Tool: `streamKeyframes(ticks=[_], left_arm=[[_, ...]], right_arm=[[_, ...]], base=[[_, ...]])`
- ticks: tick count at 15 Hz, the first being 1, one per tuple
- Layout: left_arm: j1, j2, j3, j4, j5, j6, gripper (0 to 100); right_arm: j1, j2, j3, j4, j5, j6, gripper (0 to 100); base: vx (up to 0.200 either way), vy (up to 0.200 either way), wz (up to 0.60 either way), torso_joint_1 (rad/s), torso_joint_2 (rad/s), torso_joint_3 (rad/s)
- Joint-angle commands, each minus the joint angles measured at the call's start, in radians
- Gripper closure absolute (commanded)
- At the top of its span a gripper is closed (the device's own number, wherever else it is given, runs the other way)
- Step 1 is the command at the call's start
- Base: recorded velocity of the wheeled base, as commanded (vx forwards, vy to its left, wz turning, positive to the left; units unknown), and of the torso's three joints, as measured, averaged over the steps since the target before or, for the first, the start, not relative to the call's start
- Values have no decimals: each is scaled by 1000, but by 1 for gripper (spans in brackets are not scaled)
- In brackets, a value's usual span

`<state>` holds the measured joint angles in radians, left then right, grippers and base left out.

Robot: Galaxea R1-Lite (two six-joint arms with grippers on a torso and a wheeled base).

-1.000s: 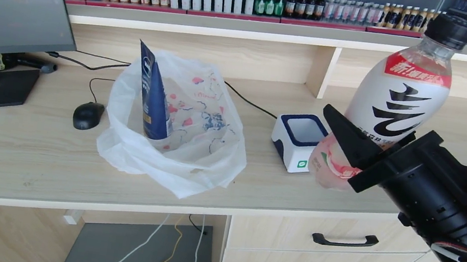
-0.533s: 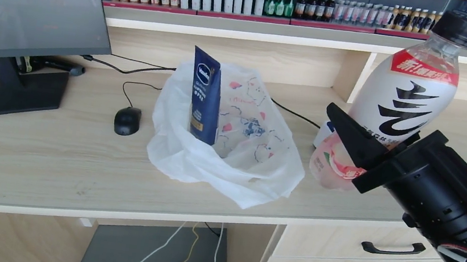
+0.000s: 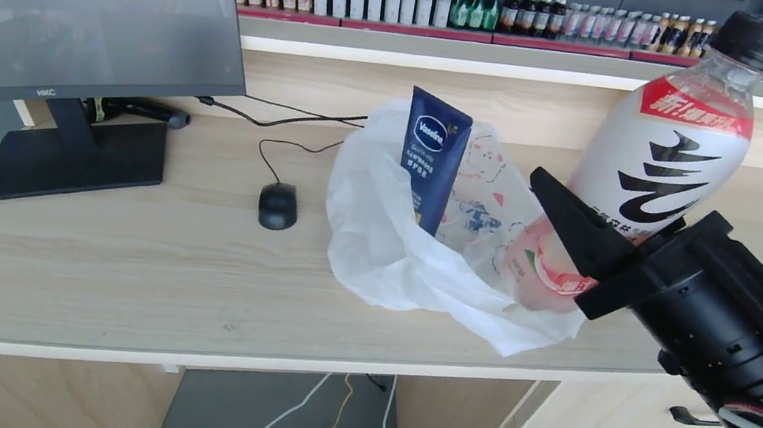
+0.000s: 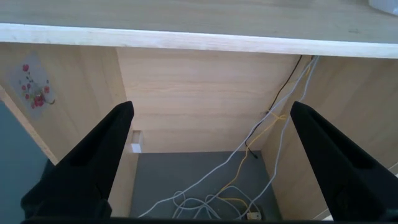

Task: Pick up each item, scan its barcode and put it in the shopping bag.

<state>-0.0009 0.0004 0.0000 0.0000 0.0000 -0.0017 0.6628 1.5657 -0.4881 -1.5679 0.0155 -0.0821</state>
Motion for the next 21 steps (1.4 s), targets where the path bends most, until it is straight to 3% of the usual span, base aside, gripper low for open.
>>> streamKeyframes(ticks=[1, 4, 10, 14, 21], left_arm=[[-1, 0, 0, 0, 0, 2, 0], [-1, 0, 0, 0, 0, 3, 0], [-1, 0, 0, 0, 0, 2, 0], [-1, 0, 0, 0, 0, 2, 0], [-1, 0, 0, 0, 0, 2, 0]], right_arm=[[-2, 2, -6, -3, -2, -2, 100], [-52, 37, -17, -3, -2, 1, 100], [-134, 194, -267, 23, -25, 1, 100], [-137, 300, -277, 19, -20, 13, 100], [-146, 431, -417, 23, -16, 16, 100]], base=[[0, 0, 0, 0, 0, 0], [0, 0, 0, 0, 0, 0], [0, 0, 0, 0, 0, 0], [0, 0, 0, 0, 0, 0], [0, 0, 0, 0, 0, 0]])
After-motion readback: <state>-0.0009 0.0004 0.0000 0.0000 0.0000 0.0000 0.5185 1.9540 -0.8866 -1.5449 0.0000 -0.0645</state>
